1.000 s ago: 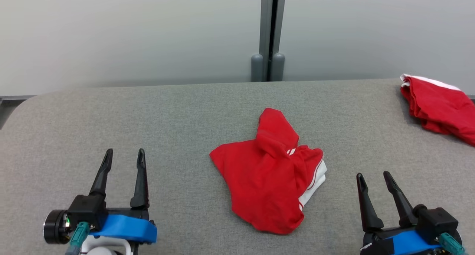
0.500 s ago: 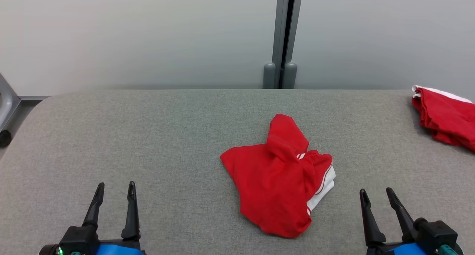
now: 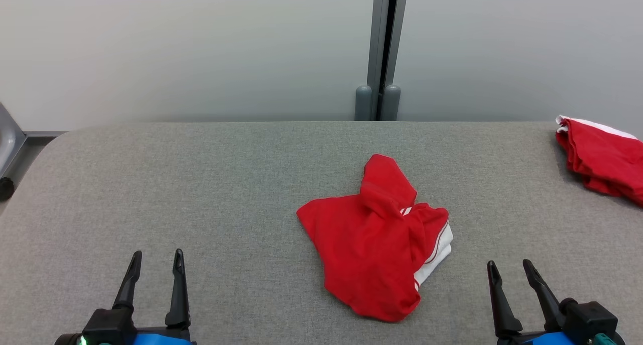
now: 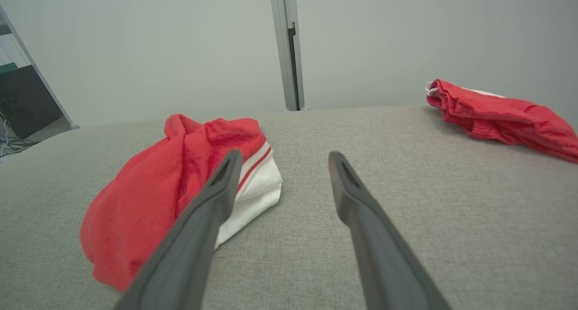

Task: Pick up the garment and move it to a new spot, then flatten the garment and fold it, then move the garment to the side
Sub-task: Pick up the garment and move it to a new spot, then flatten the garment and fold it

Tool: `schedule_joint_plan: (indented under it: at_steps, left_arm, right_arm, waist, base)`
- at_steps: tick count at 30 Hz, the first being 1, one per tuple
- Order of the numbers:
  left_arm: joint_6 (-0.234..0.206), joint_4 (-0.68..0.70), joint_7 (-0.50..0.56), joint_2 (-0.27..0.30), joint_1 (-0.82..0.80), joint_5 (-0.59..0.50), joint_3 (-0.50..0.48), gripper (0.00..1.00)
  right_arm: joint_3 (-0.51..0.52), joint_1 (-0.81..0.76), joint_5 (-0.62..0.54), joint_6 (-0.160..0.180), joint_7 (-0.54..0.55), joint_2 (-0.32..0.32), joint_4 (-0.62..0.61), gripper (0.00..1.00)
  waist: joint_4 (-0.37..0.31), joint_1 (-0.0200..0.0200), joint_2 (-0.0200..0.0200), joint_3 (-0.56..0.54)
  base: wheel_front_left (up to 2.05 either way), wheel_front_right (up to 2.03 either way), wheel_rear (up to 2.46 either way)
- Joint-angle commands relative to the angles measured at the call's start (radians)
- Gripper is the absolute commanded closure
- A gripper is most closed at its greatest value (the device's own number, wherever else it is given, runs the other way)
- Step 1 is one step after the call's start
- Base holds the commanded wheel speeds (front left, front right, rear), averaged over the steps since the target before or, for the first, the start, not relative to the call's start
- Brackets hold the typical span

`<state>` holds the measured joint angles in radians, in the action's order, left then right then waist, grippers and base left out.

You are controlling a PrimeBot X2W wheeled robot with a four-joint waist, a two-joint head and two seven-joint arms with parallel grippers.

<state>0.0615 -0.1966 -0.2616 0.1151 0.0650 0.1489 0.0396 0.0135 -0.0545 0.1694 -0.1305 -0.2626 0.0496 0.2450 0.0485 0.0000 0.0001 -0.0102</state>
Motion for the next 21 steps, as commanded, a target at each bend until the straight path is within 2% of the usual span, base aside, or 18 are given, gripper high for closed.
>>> schedule_joint_plan:
  at_steps: [1, 21]
  left_arm:
    - [0.004, -0.002, -0.005, -0.004, 0.001, -0.008, -0.009, 0.00]
    - [0.028, -0.015, -0.005, -0.026, -0.009, -0.040, -0.039, 0.00]
  right_arm:
    - [0.004, -0.004, -0.004, -0.001, -0.003, 0.002, 0.004, 0.00]
    - [-0.005, 0.023, -0.006, -0.001, -0.003, 0.002, 0.028, 0.00]
  waist:
    - [0.000, 0.0000, -0.0001, 0.000]
    - [0.001, 0.0000, -0.0001, 0.004]
  base:
    - [0.00, 0.00, 0.00]
    - [0.00, 0.00, 0.00]
